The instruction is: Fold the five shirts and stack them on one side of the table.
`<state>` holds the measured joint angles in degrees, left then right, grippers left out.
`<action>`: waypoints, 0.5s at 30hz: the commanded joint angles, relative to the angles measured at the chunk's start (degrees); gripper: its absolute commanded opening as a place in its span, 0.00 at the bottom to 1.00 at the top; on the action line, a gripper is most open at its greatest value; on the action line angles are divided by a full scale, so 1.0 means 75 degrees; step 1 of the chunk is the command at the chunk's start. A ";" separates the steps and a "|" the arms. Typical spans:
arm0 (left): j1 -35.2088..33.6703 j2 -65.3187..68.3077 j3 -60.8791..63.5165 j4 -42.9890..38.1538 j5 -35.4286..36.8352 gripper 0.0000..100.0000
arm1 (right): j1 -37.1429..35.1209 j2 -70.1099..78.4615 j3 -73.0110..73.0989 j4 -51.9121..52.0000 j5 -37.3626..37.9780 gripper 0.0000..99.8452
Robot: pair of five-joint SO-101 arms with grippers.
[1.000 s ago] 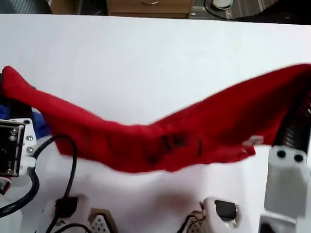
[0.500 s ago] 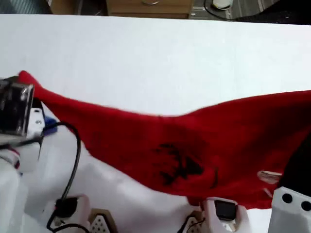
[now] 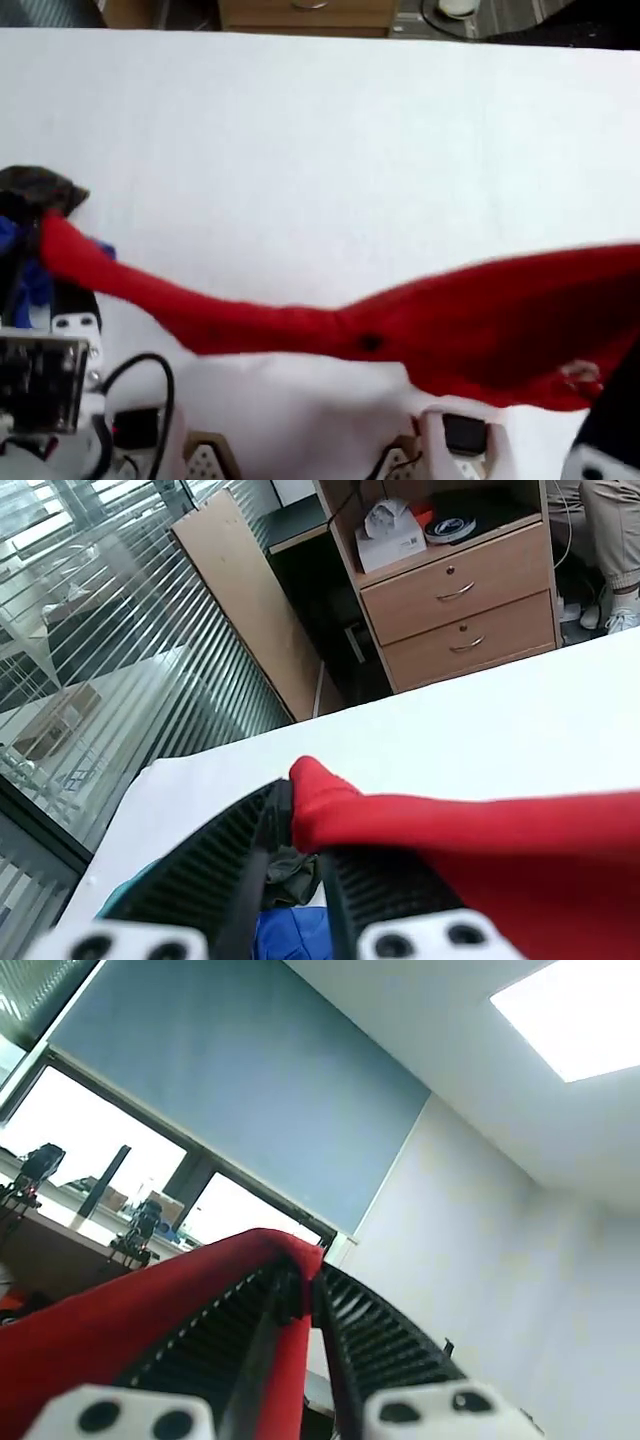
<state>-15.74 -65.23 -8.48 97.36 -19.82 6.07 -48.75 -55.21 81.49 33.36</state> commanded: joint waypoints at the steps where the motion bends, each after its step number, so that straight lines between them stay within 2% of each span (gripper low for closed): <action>1: -0.0070 -0.0094 0.0064 -0.0152 0.0035 0.03 | 0.0006 -0.0053 0.0035 0.0018 0.0047 0.02; 5: -0.0059 0.0059 0.0147 -0.0328 0.0035 0.03 | -0.0029 0.0275 0.0234 -0.0029 0.0023 0.02; 9: -0.0059 0.0574 0.0873 -0.0844 0.0047 0.03 | -0.0651 0.0897 0.0832 -0.0029 0.0035 0.02; 15: -0.0012 0.1395 0.2057 -0.2274 0.0082 0.03 | -0.0955 0.1858 0.1793 -0.0416 -0.0012 0.02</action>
<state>-15.74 -57.93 4.44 86.11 -19.82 -0.18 -39.16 -44.40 80.88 33.36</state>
